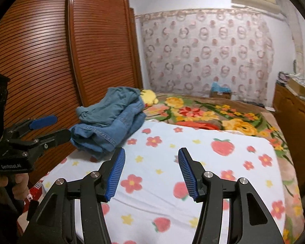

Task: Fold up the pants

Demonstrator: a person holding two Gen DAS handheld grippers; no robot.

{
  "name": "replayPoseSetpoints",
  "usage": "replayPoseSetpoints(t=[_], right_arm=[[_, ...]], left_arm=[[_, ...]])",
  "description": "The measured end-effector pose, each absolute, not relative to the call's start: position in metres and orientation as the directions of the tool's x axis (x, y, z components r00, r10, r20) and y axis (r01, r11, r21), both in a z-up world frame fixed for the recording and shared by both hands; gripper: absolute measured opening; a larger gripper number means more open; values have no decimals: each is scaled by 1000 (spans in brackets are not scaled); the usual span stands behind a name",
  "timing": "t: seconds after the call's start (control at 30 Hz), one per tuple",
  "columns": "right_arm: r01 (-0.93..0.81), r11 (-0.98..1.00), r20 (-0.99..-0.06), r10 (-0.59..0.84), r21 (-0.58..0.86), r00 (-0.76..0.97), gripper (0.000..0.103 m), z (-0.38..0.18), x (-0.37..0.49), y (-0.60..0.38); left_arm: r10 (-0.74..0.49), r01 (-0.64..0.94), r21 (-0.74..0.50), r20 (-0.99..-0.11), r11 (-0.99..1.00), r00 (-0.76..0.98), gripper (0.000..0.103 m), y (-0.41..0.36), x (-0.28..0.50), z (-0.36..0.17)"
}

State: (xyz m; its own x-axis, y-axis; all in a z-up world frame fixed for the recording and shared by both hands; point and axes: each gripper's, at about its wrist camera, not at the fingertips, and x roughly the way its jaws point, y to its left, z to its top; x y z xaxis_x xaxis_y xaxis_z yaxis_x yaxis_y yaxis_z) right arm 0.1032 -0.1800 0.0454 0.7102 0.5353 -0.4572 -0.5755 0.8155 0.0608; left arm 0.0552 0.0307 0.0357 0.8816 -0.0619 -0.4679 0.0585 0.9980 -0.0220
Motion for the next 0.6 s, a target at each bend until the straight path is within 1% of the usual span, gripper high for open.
replayPoseSetpoints(t=[0.2, 0.5, 0.6], right_arm=[[-521, 852, -450, 482, 43, 752, 57, 48, 64, -191], [-461, 886, -455, 433, 55, 778, 69, 49, 38, -196], [-432, 900, -458, 410, 60, 789, 70, 50, 38, -196]], left_arm=[[-89, 89, -23, -494, 996, 865, 91, 8, 45, 29], [-109, 115, -18, -500, 993, 859, 91, -15, 28, 25], [-111, 119, -16, -500, 993, 859, 91, -19, 26, 26]])
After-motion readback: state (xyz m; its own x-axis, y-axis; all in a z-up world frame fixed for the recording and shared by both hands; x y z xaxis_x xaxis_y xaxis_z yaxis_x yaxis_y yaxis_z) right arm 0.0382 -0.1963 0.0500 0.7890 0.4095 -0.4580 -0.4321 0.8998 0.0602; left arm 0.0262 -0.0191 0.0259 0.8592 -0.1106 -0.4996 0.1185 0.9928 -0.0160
